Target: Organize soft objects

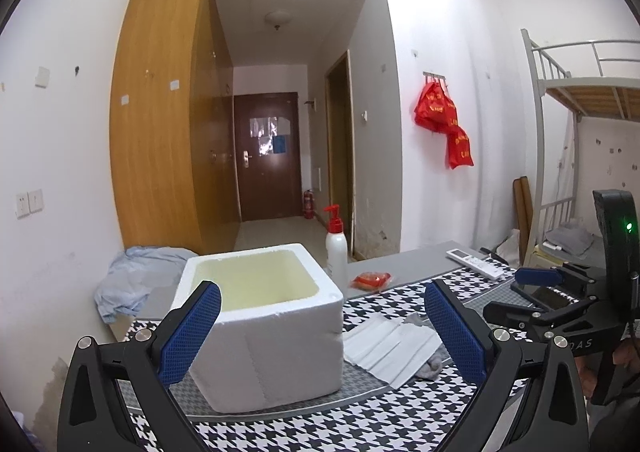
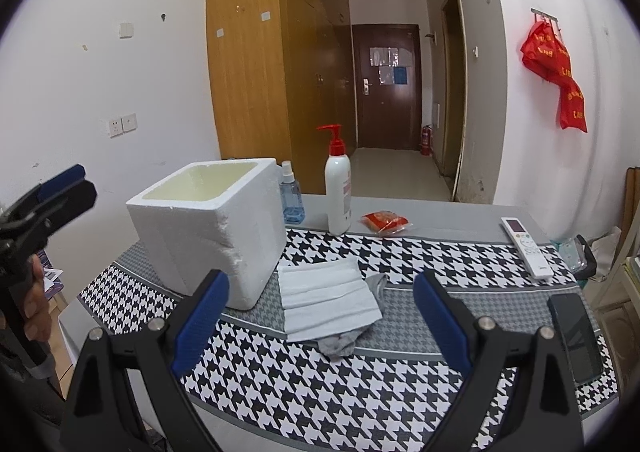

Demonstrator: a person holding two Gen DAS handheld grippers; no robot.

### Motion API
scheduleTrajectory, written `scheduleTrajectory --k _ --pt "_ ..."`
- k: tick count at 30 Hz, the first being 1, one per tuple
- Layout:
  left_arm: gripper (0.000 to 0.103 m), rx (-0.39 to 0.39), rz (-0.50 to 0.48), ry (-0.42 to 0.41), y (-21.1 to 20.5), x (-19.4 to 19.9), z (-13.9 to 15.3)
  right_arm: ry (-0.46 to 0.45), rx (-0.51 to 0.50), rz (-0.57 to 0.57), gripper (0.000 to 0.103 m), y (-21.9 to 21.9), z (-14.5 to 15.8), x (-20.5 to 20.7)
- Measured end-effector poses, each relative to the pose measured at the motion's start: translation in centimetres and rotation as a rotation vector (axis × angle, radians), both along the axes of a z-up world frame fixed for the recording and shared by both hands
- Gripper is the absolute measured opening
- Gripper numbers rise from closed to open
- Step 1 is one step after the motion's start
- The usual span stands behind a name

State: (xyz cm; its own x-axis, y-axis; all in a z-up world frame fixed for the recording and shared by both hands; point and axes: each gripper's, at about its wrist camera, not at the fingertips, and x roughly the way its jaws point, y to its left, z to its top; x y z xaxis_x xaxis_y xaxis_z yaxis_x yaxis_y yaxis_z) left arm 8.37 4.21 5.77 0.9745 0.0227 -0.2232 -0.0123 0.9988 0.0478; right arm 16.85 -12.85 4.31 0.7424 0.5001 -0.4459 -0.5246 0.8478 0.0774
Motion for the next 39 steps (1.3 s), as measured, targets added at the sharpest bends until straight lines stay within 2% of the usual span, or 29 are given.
scheduleTrajectory --k 8,15,39 --pt "0.102 -0.030 -0.051 -0.001 -1.2 0.2 -2.4 0.001 0.008 -0.013 0.096 -0.9 -1.0 -0.4" --pt "0.102 -0.016 -0.091 0.003 -2.6 0.6 -4.4 0.031 0.006 -0.024 0.096 -1.2 -2.3 0.3" --pt "0.102 -0.040 -0.114 0.143 -3.2 4.2 -8.4 0.147 -0.069 -0.023 0.096 -0.4 -6.5 4.0"
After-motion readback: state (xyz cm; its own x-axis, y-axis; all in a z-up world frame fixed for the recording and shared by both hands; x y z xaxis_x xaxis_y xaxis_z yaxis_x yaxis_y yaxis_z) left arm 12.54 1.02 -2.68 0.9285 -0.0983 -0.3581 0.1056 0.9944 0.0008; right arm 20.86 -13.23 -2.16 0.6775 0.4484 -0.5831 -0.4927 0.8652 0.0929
